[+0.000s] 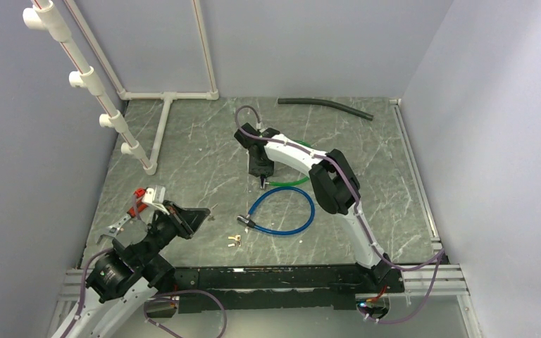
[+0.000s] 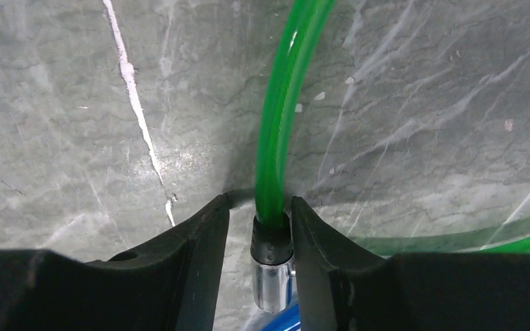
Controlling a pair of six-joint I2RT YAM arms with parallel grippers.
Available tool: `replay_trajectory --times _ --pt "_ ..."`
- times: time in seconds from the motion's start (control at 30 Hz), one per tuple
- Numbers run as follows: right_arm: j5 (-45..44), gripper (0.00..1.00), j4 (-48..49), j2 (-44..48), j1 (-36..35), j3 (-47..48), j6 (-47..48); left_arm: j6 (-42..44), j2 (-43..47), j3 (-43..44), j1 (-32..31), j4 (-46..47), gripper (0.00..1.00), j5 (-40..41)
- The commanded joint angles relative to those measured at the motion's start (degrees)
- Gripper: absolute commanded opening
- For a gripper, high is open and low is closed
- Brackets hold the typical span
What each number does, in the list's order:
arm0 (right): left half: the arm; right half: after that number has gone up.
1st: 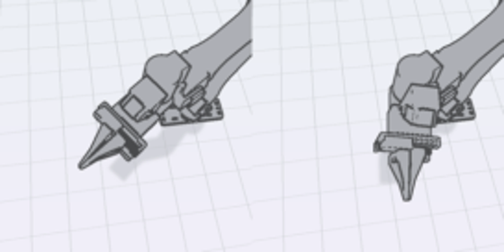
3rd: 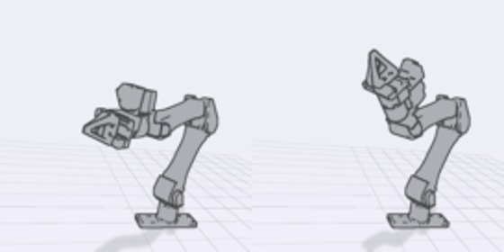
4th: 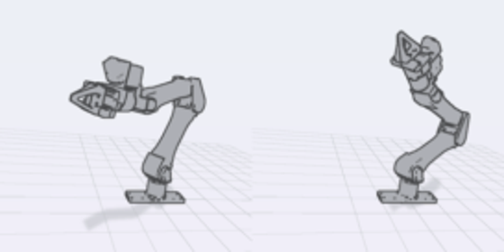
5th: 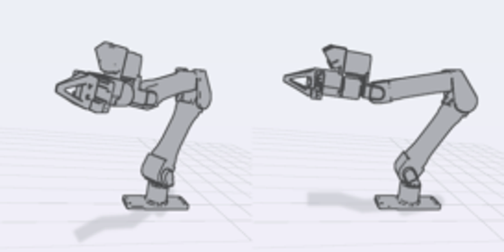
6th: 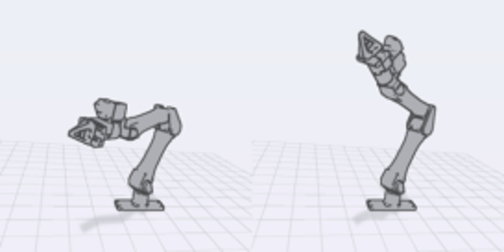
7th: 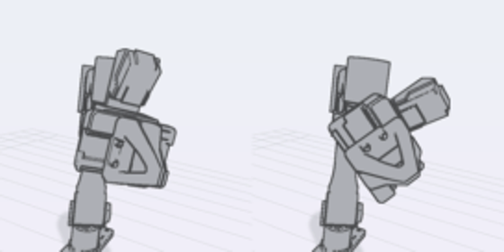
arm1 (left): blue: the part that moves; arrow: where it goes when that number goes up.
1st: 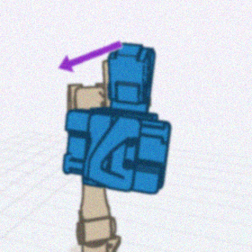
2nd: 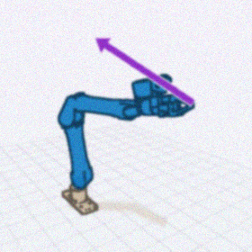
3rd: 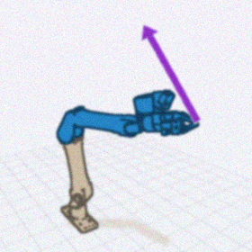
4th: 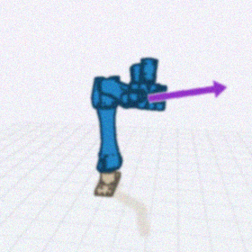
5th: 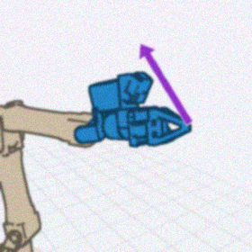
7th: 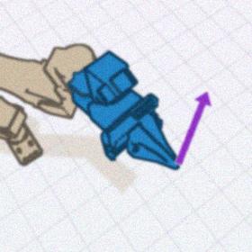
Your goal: Unlock with the key
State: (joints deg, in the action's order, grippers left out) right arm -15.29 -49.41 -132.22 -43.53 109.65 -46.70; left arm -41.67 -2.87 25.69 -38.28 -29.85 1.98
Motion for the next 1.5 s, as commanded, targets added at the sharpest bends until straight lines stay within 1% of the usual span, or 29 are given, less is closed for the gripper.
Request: replay_trajectory --times 0.0,0.03,0.07,0.1,0.17,0.27,0.43,0.6,0.7,0.73,0.8,0.9,1.0,1.13,1.23,1.3,1.37,1.47 --pt "-1.74 0.41 -1.18 -1.16 0.36 1.68 0.12 -0.87 0.50 -0.07 -0.04 0.69 0.00 1.20" --pt "-1.45 0.40 -1.06 -1.41 0.37 1.45 0.18 -0.87 0.62 -0.15 -0.04 0.73 0.00 1.19" --pt "-1.07 0.34 -0.89 -1.53 0.37 1.12 0.42 -0.88 0.74 -0.28 -0.04 0.83 0.00 1.25" --pt "-0.87 0.26 -0.87 -1.54 0.37 0.84 0.34 -0.87 0.88 -0.51 -0.04 0.99 0.00 1.41" --pt "0.09 0.00 0.14 -1.11 0.37 -0.24 0.53 -0.76 1.20 -1.51 -0.03 1.71 0.00 1.74" --pt "0.60 0.00 1.94 0.51 0.38 -2.15 0.35 -0.51 1.57 -3.32 -0.01 4.25 0.00 1.64" --pt "-0.94 0.00 1.24 4.30 1.66 -1.86 -2.69 -0.44 1.92 -6.98 -0.04 9.26 0.00 2.61" --pt "1.72 0.00 1.78 7.42 4.45 -1.95 -6.91 -0.96 1.76 -13.69 0.01 20.91 0.00 4.39" --pt "6.67 0.00 3.37 8.36 7.01 -2.86 -8.89 -1.50 -0.58 -18.95 -0.03 30.17 0.00 5.09" --pt "8.71 0.00 3.70 8.38 7.79 -2.93 -9.32 -1.86 -1.79 -20.59 -0.04 34.61 0.00 5.28" --pt "10.69 0.00 2.63 8.11 9.07 -2.04 -10.89 -2.88 -5.06 -23.46 -0.04 42.60 0.00 5.64" --pt "10.60 0.00 -0.86 7.72 9.78 0.72 -12.34 -3.67 -12.40 -25.66 -0.04 55.72 0.00 5.51" --pt "11.72 0.00 -2.15 8.60 9.95 1.59 -13.52 -3.15 -24.40 -27.29 -0.04 66.59 0.00 5.42" --pt "16.28 0.00 1.86 12.21 10.04 -2.83 -15.89 -3.04 -38.94 -27.55 -0.04 83.89 0.00 4.22" --pt "18.59 0.00 5.38 15.82 10.03 -7.42 -18.31 -3.67 -47.24 -26.91 -0.08 92.15 0.00 4.03" --pt "19.42 0.00 7.45 18.06 9.98 -9.83 -19.62 -3.81 -50.98 -26.56 -0.11 96.19 0.00 3.48" --pt "20.11 0.00 9.14 20.01 9.95 -11.64 -20.64 -3.75 -53.13 -26.14 -0.13 97.51 0.00 2.83" --pt "20.82 0.00 10.05 21.77 9.71 -12.95 -22.03 -3.07 -54.21 -23.46 -0.13 96.18 0.00 1.66"
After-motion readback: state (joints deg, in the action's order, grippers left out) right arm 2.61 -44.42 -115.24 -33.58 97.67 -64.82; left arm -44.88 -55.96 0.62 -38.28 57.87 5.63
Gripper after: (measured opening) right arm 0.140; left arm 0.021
